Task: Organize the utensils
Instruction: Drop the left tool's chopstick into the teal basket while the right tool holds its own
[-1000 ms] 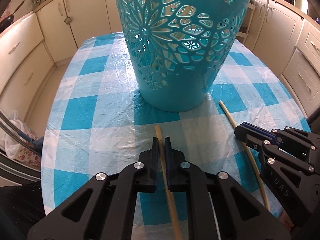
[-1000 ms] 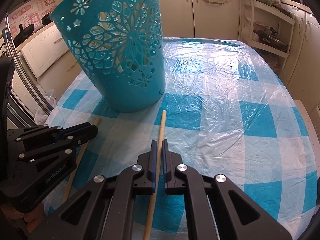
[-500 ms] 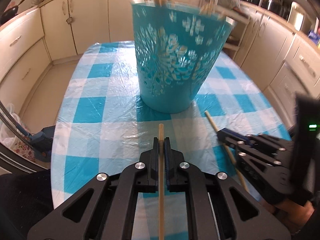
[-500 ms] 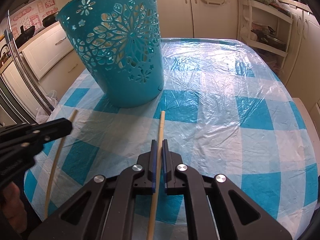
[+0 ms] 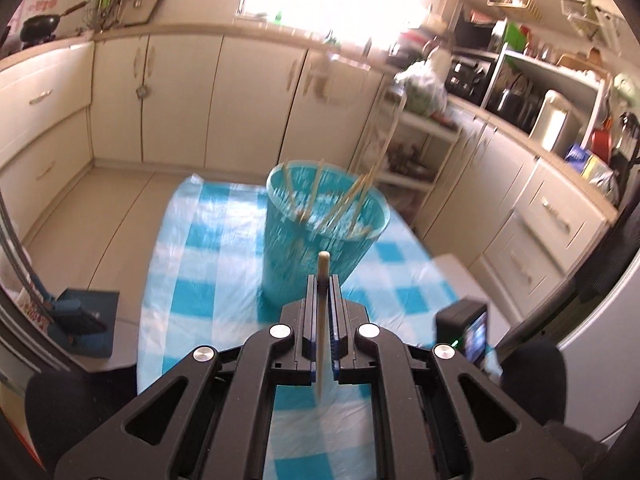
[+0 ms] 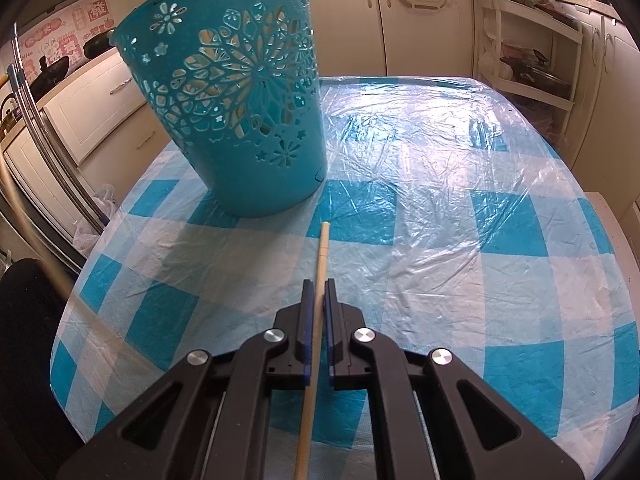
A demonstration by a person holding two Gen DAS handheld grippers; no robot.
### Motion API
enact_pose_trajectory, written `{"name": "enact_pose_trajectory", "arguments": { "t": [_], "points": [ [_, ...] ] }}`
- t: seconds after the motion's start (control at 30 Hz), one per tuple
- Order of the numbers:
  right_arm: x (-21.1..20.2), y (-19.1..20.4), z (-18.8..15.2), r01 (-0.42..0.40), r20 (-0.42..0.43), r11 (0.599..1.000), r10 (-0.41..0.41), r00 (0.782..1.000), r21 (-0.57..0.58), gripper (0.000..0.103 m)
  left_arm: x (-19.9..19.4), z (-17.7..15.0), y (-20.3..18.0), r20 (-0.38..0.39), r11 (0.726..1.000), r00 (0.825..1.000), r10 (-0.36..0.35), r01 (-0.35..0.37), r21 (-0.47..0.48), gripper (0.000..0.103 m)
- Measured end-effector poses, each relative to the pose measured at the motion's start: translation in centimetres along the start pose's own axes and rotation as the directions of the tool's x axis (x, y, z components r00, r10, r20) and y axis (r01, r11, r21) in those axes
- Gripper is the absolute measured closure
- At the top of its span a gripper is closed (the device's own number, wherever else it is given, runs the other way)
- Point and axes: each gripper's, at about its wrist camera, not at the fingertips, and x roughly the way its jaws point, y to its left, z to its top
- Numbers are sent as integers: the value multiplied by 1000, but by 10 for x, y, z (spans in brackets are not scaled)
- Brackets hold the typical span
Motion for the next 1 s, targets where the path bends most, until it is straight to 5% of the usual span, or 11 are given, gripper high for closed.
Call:
{"name": "enact_pose_trajectory", "arguments": {
  "t": [0.57, 1.0],
  "points": [
    [0, -5, 0, -20, 6, 1000, 20, 1000, 13, 97, -34, 53, -32, 110, 998, 993, -41, 35, 55, 98],
    [0, -8, 1, -36, 8, 999, 35, 999, 24, 97, -51, 137, -50, 290, 996, 957, -5, -22, 92, 98]
  ]
}}
